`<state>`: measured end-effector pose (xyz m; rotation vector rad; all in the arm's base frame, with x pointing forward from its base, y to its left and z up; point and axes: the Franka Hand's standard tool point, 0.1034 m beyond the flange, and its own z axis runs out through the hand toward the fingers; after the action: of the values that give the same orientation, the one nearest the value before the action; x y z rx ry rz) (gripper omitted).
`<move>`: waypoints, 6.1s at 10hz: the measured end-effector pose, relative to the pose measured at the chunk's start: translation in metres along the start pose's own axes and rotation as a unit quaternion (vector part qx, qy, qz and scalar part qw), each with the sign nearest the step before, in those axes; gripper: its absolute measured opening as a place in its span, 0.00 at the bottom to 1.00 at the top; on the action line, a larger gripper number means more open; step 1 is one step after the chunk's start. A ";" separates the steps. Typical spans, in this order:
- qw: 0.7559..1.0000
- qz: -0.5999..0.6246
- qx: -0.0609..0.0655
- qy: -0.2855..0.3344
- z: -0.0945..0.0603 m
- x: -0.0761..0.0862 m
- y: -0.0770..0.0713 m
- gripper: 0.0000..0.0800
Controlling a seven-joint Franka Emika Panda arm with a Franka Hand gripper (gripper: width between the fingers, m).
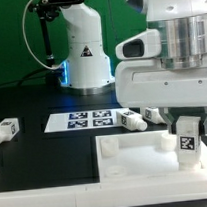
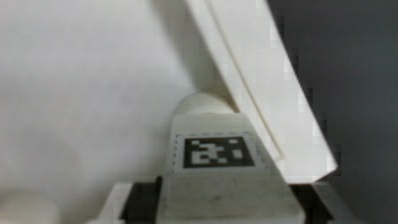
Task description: Assemble one leg
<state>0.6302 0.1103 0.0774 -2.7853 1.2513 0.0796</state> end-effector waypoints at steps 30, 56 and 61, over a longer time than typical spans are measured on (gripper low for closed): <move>0.960 0.274 0.052 -0.019 0.008 0.008 -0.008 0.36; 0.949 0.316 0.018 0.009 0.001 0.016 -0.004 0.36; 0.998 -0.033 0.010 0.043 0.005 0.009 -0.011 0.79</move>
Offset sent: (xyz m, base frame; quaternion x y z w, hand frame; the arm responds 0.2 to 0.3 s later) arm 0.0000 0.0000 0.0000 0.0000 0.0000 0.1296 0.9916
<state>0.6440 0.1111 0.0722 -2.8376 1.1683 -0.0579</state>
